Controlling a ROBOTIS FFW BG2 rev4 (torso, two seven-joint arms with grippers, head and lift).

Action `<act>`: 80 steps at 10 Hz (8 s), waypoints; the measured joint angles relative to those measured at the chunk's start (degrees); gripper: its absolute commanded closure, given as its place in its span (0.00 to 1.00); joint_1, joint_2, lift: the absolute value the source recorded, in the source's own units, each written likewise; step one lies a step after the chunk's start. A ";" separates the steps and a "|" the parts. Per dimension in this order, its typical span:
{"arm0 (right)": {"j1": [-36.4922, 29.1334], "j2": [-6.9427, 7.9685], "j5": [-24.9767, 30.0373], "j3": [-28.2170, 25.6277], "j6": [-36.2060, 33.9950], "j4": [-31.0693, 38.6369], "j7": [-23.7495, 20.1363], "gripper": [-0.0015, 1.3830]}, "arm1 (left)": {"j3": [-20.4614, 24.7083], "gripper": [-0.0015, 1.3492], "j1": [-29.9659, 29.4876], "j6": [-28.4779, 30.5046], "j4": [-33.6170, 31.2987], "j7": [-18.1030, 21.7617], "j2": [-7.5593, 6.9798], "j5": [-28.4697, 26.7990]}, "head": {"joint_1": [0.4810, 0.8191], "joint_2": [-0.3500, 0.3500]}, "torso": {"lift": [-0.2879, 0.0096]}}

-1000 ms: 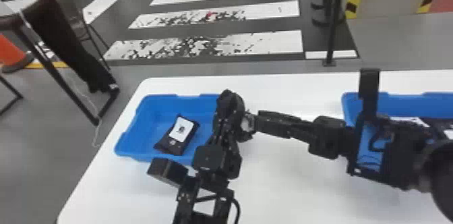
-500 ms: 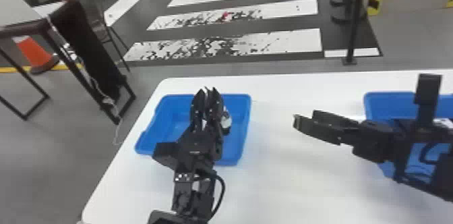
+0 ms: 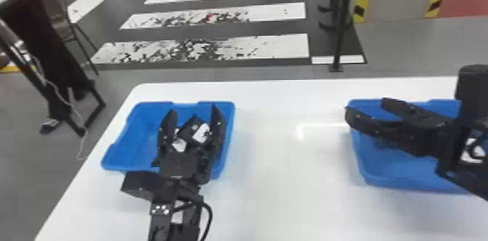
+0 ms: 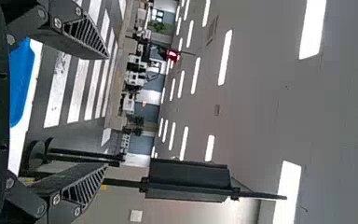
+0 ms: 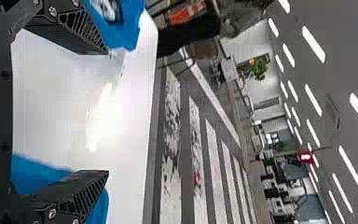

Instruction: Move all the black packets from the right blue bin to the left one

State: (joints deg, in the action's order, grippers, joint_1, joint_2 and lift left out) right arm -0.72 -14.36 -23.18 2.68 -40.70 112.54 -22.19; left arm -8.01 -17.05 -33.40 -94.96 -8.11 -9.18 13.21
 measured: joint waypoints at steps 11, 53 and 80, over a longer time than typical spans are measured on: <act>6.99 0.99 -0.78 -9.52 -4.15 -21.07 6.38 0.39 | -6.38 0.12 -3.91 0.37 -3.41 2.86 -0.92 9.06 | 0.63 0.39 | 0.40; 1.22 -0.84 -41.69 9.00 8.68 -8.21 -5.80 0.10 | -1.65 0.52 6.63 -6.38 10.78 -9.25 -0.83 -10.75 | 0.63 0.88 | 0.40; 4.84 0.81 15.29 -10.18 -35.47 0.23 15.62 0.10 | 5.89 0.09 -12.69 15.62 -20.99 3.90 0.83 3.16 | 0.63 0.36 | 0.40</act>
State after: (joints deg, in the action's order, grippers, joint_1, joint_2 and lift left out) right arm 4.12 -13.55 -7.90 -7.50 -76.17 112.77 -6.57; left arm -2.12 -29.74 -17.78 -115.95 -4.21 -8.35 16.37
